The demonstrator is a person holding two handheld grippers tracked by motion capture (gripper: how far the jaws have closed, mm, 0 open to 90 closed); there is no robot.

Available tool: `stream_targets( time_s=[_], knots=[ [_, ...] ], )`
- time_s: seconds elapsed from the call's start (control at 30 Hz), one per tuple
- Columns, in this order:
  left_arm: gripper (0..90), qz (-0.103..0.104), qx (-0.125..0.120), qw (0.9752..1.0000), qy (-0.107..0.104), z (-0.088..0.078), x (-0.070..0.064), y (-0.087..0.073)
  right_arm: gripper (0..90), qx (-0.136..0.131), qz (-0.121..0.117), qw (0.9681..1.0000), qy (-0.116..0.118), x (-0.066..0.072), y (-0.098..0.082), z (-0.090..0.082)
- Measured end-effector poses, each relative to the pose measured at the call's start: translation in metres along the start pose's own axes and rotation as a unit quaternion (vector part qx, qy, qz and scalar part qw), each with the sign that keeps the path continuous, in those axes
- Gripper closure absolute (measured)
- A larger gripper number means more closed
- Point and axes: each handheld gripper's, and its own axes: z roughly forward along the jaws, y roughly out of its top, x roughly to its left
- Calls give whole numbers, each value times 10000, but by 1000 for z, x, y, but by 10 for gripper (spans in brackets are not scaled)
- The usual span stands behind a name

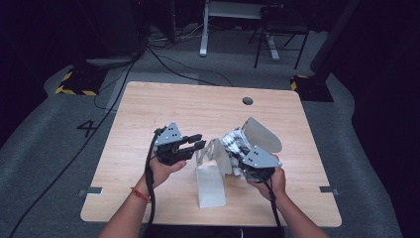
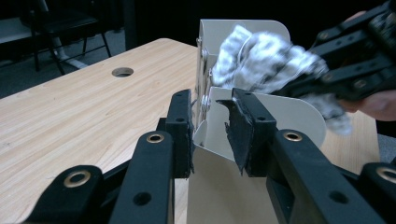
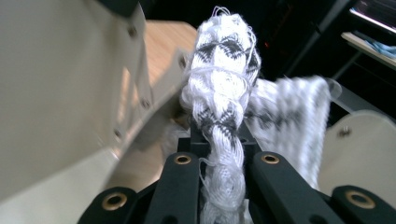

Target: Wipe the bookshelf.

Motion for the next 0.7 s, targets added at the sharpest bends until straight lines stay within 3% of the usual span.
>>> stream_targets(
  time_s=[0.17,0.43,0.53,0.7],
  knots=[
    [705,32,7,10000,33,0,-1,0,846,14,-65,9996,258,4,2,-2],
    [706,59,35,10000,68,0,-1,1,846,383,-105,9965,734,17,-20,-1],
    [706,62,30,9999,84,0,-2,1,846,532,-218,9941,919,22,-30,1],
    [706,69,22,9999,96,1,-2,1,846,906,-255,9873,1282,29,-51,10]
  ],
)
